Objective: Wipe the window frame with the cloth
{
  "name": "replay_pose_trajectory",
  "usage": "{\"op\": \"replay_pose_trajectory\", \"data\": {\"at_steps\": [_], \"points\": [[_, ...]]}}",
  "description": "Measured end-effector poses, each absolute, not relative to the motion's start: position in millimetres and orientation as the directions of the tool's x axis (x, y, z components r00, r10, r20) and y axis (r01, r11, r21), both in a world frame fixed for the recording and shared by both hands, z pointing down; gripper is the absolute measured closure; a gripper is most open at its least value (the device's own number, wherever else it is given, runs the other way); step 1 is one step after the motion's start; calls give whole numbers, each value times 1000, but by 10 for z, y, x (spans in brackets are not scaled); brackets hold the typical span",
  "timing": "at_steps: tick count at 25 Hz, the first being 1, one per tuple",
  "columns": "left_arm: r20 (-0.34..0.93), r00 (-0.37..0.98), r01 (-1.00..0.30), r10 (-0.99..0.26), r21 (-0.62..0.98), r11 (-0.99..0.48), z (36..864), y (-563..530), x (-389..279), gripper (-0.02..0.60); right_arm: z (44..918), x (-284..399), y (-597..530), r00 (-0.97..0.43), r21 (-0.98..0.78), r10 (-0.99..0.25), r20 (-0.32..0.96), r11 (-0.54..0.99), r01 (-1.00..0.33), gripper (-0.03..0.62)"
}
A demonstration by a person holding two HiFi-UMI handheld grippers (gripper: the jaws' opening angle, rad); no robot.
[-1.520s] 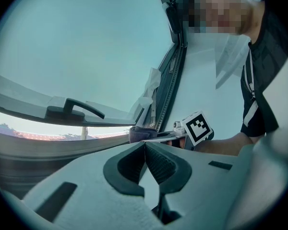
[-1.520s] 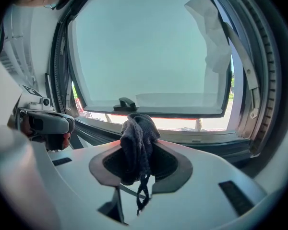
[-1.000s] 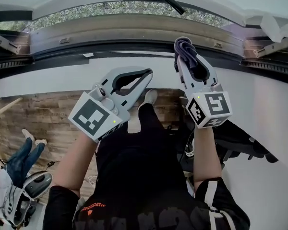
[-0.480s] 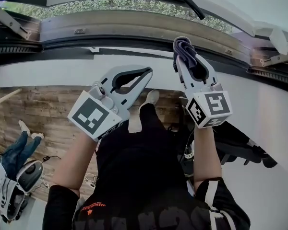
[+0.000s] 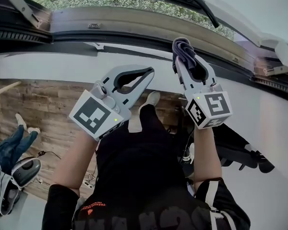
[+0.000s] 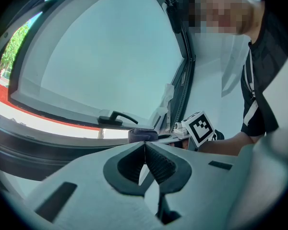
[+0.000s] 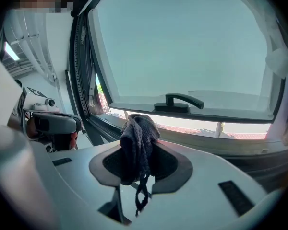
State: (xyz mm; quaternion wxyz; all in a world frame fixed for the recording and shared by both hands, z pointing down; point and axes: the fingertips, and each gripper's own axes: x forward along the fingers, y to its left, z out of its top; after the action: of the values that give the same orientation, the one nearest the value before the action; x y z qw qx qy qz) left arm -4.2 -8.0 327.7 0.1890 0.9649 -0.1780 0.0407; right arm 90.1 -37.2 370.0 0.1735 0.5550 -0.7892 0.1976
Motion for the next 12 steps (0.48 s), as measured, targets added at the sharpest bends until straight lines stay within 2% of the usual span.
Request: {"op": "replay_pose_trajectory", "data": {"at_steps": [12], "points": [[134,909,-416,-395,361,-835,3274,-207,-497,561,3703,373,-532,-392,-126,-772,501,383,-915,484]]}}
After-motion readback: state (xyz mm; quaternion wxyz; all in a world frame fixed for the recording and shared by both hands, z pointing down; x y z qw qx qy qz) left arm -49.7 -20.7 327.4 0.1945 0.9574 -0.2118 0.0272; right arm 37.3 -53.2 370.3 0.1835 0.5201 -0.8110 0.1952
